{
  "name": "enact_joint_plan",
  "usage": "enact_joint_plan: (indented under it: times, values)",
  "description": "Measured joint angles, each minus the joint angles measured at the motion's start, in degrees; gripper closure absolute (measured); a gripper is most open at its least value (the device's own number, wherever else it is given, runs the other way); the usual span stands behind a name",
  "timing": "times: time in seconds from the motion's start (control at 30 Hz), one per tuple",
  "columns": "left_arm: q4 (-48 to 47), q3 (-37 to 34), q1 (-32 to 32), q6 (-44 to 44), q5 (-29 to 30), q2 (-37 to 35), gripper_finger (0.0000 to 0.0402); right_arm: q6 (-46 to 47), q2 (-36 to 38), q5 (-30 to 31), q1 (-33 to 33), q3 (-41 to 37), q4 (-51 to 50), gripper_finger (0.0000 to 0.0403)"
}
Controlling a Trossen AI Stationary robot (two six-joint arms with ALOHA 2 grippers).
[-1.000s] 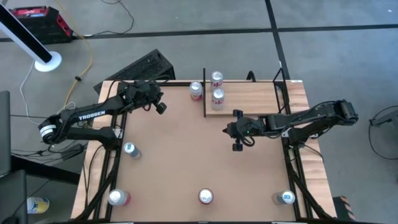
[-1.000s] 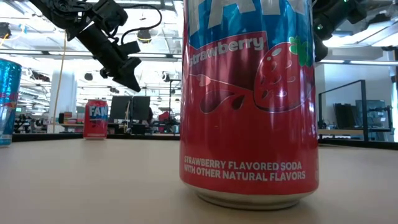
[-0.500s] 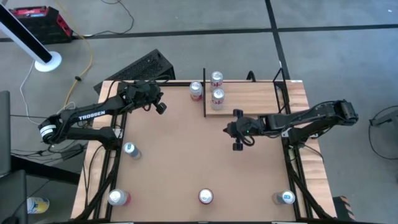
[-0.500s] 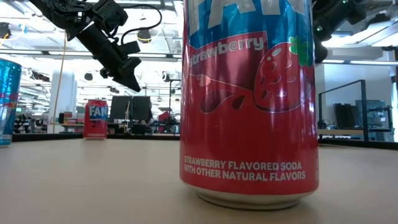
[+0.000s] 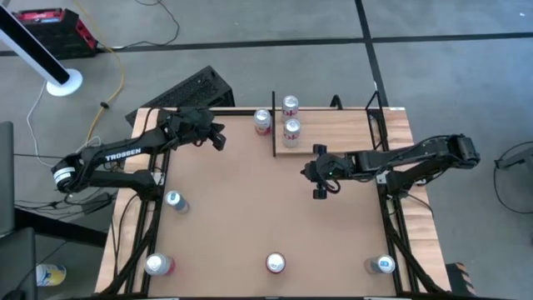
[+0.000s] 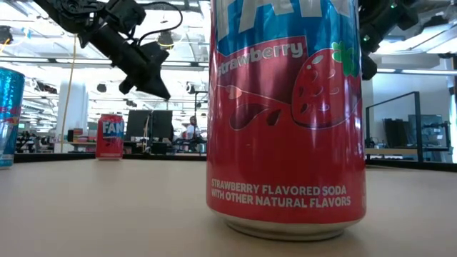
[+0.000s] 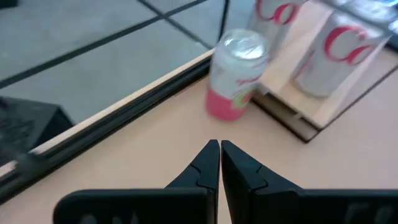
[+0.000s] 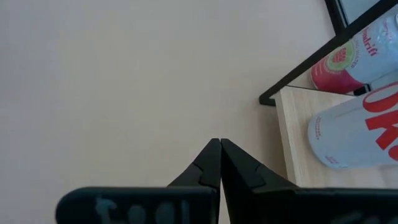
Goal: Place canned beverage on shelf
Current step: Put the top orange soda can on the shelf
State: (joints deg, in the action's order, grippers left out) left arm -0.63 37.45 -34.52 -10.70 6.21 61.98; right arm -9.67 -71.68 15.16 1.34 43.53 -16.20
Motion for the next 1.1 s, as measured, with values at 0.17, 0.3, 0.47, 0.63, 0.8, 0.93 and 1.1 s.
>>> enact_joint_plan:
  times: [0.17,0.3,0.47,0.63,0.8,0.93,1.1]
  values:
    - [0.89,0.91,-0.09,2.94,-4.45,0.00,0.0402,0.17,0.00,-0.02,0.00,0.00,0.01,0.0370]
    - [-11.53,9.47,-3.53,3.33,-0.05,0.03,0.0402,0.20,0.00,-0.02,0.00,0.00,0.06,0.0370]
    - [-25.74,20.79,-8.74,7.90,4.60,0.02,0.0401,0.20,0.00,-0.02,0.00,0.00,0.49,0.0370]
    - [-33.70,27.74,-13.70,9.09,6.52,-0.02,0.0389,0.20,0.00,-0.02,0.00,0.00,0.42,0.0370]
    - [-38.57,29.42,-18.35,11.46,7.27,-0.01,0.0352,0.22,0.00,-0.04,0.00,0.00,0.32,0.0370]
    - [-39.95,29.47,-21.00,12.96,6.18,1.70,0.0307,0.22,0.00,-0.04,0.00,0.00,0.38,0.0370]
    - [-46.09,32.60,-23.66,11.77,3.43,8.06,0.0237,0.20,0.00,-0.04,0.00,0.00,0.54,0.0370]
